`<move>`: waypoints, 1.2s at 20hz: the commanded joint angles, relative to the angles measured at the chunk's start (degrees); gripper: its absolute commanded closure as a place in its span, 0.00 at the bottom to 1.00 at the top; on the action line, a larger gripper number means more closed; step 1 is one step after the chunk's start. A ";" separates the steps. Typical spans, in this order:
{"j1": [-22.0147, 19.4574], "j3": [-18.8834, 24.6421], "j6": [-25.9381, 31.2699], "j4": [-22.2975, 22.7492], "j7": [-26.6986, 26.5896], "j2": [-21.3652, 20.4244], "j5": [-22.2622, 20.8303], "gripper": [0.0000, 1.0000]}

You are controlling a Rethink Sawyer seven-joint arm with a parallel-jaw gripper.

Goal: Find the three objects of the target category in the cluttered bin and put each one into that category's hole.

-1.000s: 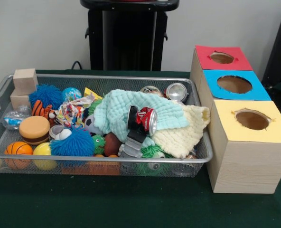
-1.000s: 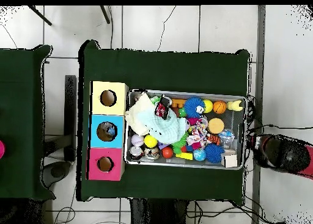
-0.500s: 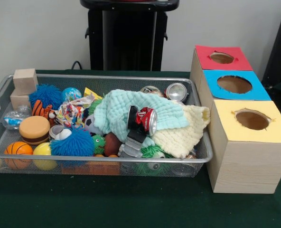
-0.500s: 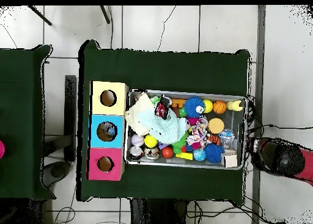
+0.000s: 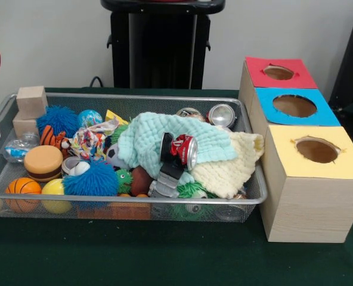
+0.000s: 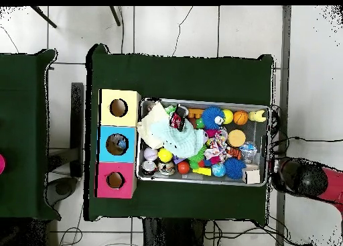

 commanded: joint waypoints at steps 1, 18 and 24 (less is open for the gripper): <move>2.84 -1.89 -3.67 5.66 7.86 1.11 1.60 0.00; 9.45 -6.94 -6.56 7.17 12.29 1.58 6.26 0.00; 11.47 -8.96 -7.53 7.85 12.60 1.32 8.49 0.00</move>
